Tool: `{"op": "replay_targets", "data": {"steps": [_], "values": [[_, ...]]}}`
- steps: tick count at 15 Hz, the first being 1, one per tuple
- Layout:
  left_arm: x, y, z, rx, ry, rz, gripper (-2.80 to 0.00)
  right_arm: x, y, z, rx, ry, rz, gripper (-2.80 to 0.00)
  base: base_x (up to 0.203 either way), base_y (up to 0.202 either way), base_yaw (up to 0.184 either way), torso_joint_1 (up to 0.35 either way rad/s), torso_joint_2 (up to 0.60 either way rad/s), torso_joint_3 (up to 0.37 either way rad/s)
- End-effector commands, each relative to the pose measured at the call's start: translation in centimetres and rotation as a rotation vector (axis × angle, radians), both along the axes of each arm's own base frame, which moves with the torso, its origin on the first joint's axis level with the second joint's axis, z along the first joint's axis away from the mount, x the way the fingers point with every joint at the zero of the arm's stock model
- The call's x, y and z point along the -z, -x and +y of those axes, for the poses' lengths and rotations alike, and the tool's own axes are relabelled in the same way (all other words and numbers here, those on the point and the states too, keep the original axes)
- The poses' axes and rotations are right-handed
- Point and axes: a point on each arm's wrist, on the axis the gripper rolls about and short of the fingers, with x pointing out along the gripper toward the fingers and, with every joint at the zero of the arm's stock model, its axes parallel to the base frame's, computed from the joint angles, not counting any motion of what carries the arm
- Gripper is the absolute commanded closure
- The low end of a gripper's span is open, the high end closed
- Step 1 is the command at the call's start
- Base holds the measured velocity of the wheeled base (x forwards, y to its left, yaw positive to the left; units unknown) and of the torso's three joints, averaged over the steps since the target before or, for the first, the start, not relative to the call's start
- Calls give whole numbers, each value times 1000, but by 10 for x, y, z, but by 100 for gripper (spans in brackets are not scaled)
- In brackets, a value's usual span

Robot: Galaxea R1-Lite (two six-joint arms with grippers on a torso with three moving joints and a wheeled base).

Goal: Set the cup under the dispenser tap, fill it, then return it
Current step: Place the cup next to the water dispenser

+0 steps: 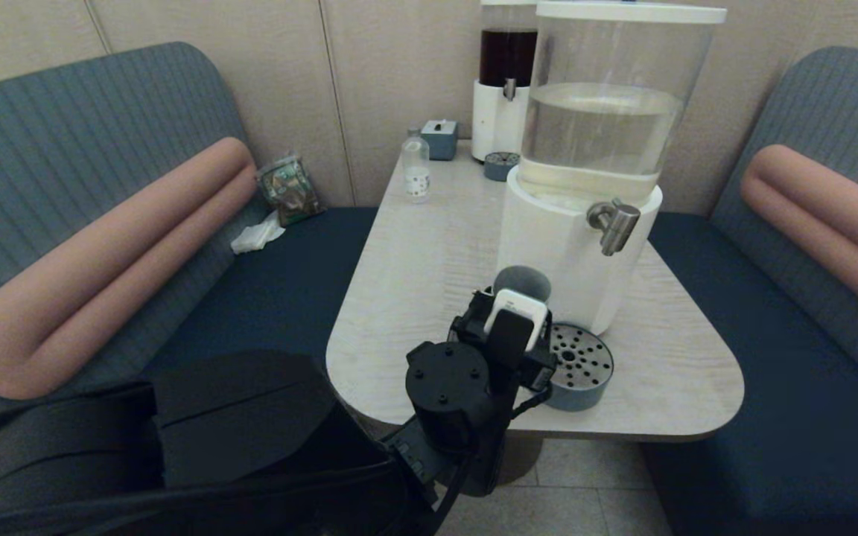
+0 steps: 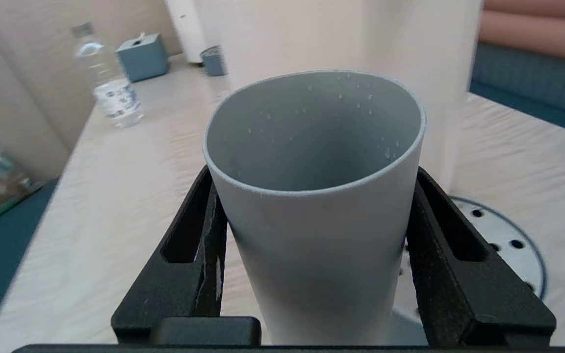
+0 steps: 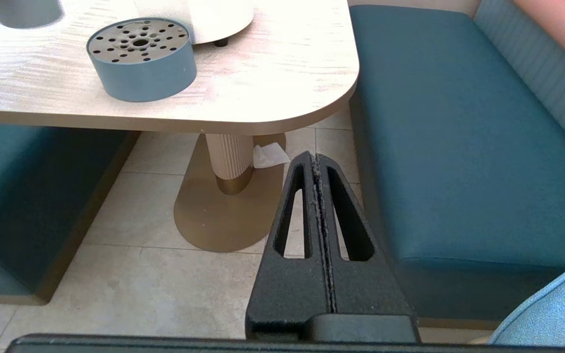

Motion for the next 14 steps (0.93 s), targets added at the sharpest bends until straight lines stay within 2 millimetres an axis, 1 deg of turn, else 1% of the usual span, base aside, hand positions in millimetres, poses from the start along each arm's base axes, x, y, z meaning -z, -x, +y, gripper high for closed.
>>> {"op": "replay_targets", "data": {"steps": [1,3,6,9,11,14], "values": [[-13,5,10,-8,19,-10,0,0,0,0,0,0,0,0,0,0,0,0,0,0],[-10,4,20,-34,6,11,0,0,0,0,0,0,0,0,0,0,0,0,0,0],[-16,-4,33,-77,18,4,0,0,0,0,0,0,0,0,0,0,0,0,0,0],[-17,-22,52,-145,19,5,0,0,0,0,0,0,0,0,0,0,0,0,0,0],[-10,-37,65,-189,16,19,0,0,0,0,0,0,0,0,0,0,0,0,0,0],[2,-58,74,-227,21,29,0,0,0,0,0,0,0,0,0,0,0,0,0,0]]}}
